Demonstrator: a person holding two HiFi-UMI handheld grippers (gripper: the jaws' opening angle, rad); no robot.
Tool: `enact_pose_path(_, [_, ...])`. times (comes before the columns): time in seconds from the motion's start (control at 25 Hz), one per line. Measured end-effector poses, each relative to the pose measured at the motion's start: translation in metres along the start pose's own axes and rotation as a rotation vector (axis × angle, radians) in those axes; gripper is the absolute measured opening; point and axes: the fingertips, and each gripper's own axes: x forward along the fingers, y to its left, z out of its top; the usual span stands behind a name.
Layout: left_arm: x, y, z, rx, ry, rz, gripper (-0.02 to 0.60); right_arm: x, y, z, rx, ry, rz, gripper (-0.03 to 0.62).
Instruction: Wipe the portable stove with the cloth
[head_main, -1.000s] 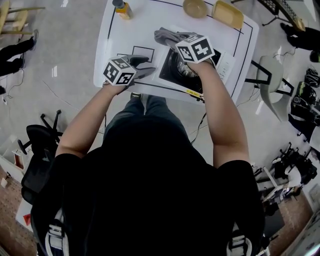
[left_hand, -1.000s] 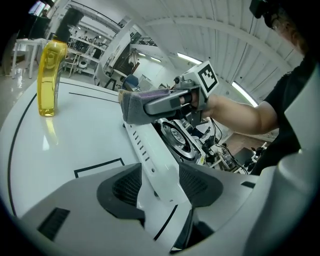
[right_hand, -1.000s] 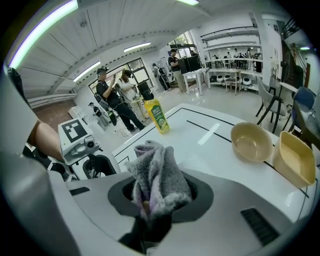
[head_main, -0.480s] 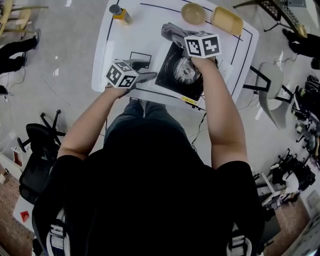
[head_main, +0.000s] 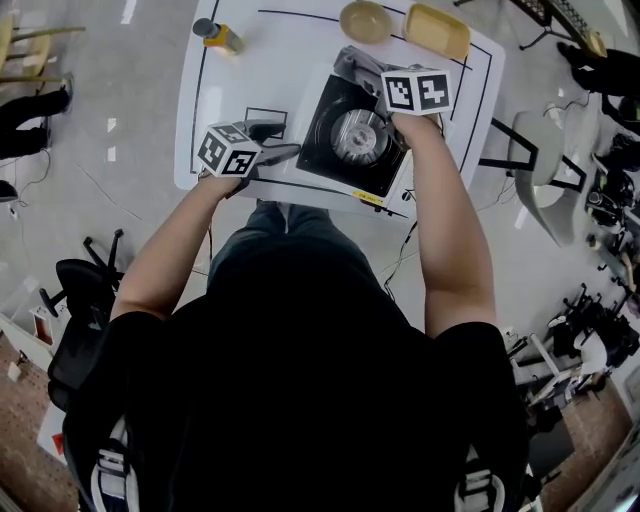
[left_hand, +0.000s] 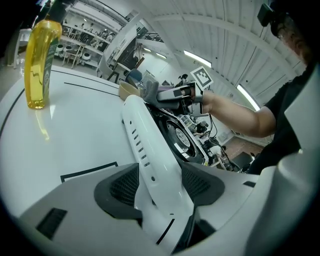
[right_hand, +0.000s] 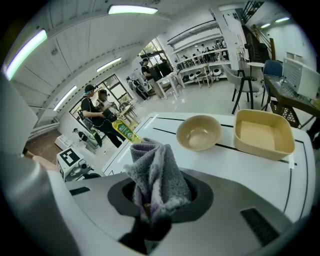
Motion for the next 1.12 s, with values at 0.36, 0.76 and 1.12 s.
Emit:
enact_pose_path(0.36, [0.003, -0.001, -0.001, 0.037, 0.024, 0.006, 0.289, -0.042, -0.044, -0.033, 0.063, 0.006, -0.084, 0.114])
enact_pose_path(0.76, [0.004, -0.006, 0.0, 0.084, 0.049, 0.042, 0.291, -0.086, -0.082, -0.065, 0.121, 0.01, -0.149, 0.114])
enact_pose_path(1.12, [0.005, -0.008, -0.001, 0.084, 0.056, 0.05, 0.295, -0.12, -0.109, -0.09, 0.127, 0.033, -0.218, 0.114])
